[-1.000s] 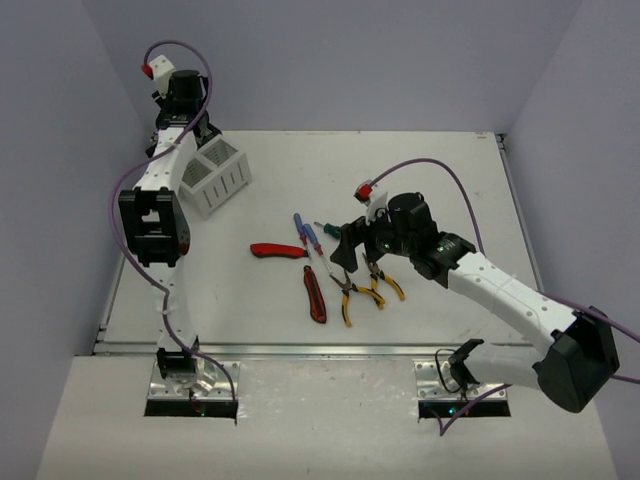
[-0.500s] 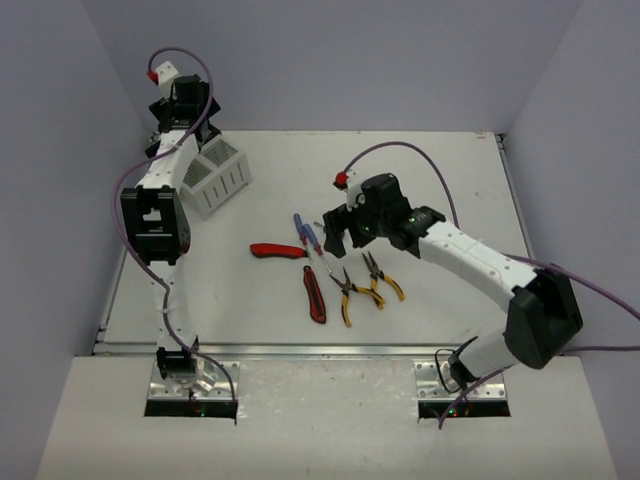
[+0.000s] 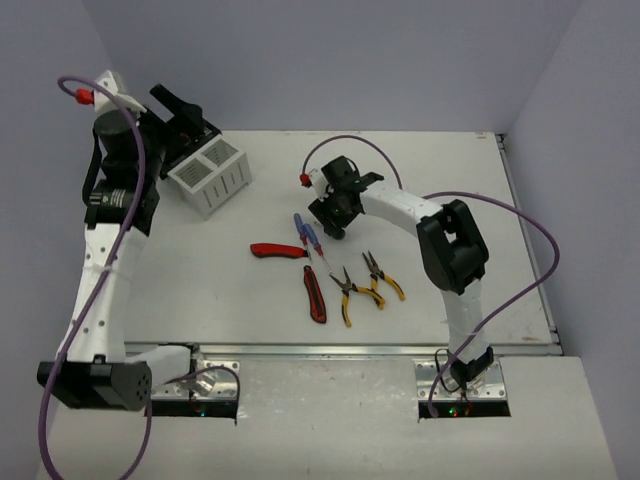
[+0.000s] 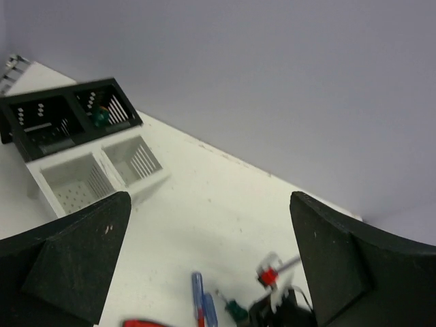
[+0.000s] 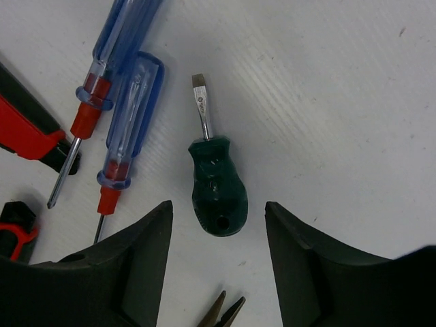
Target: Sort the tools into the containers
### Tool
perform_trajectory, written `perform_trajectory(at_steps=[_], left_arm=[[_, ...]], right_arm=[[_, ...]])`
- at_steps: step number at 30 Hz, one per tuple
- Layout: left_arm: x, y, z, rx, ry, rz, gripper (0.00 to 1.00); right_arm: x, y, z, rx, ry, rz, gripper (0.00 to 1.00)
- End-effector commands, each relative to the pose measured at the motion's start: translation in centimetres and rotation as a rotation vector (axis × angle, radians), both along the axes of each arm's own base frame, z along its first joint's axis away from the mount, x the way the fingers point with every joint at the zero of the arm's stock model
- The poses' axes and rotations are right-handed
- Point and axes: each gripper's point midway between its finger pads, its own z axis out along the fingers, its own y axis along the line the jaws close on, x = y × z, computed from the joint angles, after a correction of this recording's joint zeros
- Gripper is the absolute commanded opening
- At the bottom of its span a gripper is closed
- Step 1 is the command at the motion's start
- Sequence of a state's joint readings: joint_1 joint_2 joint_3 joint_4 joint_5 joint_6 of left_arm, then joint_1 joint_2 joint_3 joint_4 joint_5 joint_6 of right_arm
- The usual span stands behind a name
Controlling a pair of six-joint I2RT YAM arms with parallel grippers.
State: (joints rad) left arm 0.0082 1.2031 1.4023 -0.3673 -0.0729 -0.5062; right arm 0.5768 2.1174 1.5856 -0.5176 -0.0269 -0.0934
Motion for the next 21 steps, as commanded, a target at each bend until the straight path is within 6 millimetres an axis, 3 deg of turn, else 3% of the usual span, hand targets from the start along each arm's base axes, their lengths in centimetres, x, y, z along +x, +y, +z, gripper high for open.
perform_trajectory(at_steps=[1,4,7,11,15,19,21], left_arm=[[-1.6,-4.3,-6.3,0.008,0.159,-0.197,1.00],[-2.9,-4.8,-7.1,0.027,0.170,-0.229,1.00],[-3.2,-4.9,-8.4,0.035,0.196,-0.236,1.00],[-3.3,-6.9,-9.8,0.009,0.224,-0.324,1.00],[-3.7,-10.6,-10.5,-0.033,0.224,-0.477,1.00],[-4.6,-16.1,-10.4,-0.102,0.161,-0.690,1.00],[-4.8,-17.2,-11.4,-0.140,0.172,-0.730,1.00]], right_arm=[[1.4,-0.2,0.8,-0.012,-0.010,0.038,0.56],[-0.1,-0.2,-1.1,0.002,0.050,0.045,0.51],[-0.5,-0.4,-2.4,-0.001,0.059,0.036,0.36],[0.0,-1.5,-2.9,-0.035,0.013,-0.010,0.15],[0.9,-2.4,0.1,-0.011,-0.081,-0.107,0.00],[0.5,-2.3,8.1,0.166,-0.209,-0.194,0.00],[-0.2,-1.6,10.3,0.253,-0.227,-0.187,0.00]])
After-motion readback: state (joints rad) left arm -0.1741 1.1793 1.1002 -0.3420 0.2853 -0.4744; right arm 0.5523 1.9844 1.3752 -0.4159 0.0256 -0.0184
